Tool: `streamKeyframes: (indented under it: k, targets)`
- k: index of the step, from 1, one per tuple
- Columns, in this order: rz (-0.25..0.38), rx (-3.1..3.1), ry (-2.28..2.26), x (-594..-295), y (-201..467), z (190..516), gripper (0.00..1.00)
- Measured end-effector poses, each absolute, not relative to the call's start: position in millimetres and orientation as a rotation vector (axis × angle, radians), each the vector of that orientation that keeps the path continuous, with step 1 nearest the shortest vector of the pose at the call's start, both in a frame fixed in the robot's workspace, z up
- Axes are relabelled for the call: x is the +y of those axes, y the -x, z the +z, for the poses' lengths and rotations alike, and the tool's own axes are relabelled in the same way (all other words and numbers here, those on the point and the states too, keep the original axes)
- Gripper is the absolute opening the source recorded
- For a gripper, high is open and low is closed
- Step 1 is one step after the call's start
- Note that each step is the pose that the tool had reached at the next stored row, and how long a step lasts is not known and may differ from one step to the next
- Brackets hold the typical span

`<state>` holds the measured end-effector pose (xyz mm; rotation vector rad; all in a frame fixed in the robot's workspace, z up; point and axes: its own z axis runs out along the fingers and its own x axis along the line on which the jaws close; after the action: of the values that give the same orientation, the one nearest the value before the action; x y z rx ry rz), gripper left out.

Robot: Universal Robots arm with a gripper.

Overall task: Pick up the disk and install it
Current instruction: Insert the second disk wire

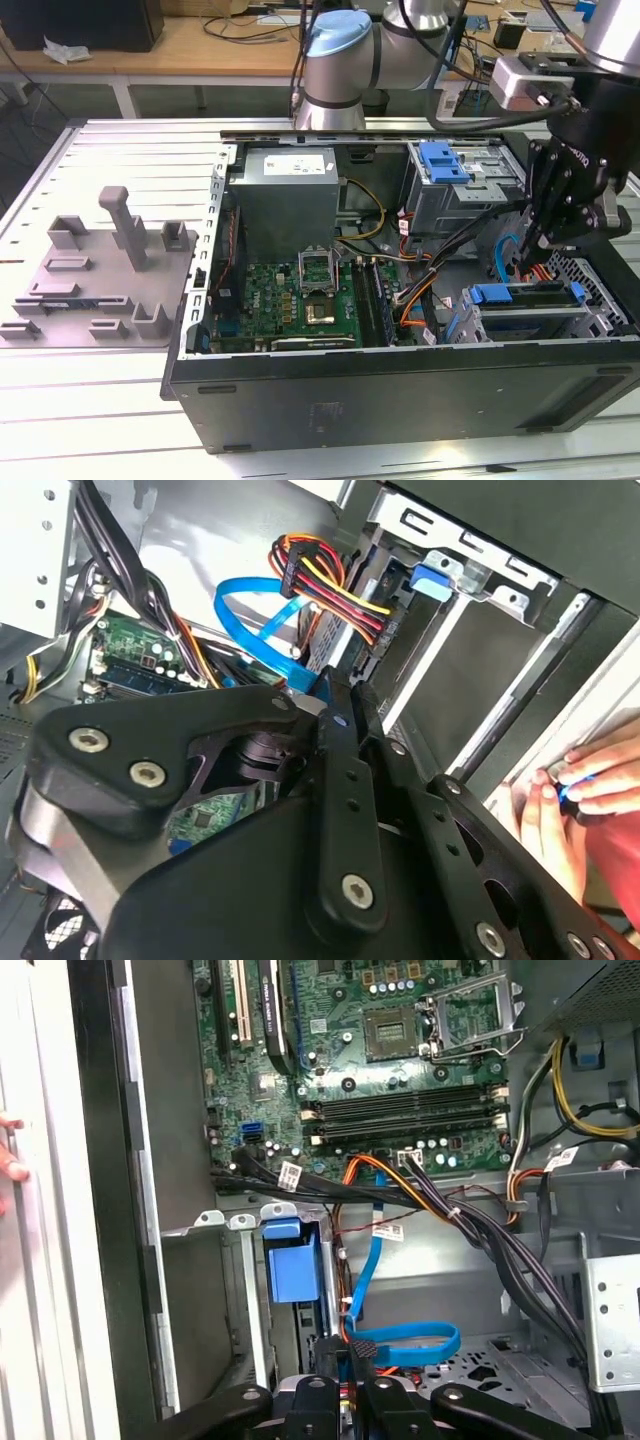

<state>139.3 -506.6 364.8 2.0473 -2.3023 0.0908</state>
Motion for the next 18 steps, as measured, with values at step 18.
streamKeyframes:
  k: [18]
  targets:
    - [0.04, -2.325, -2.068, -524.3, -143.7, 364.8, 0.16]
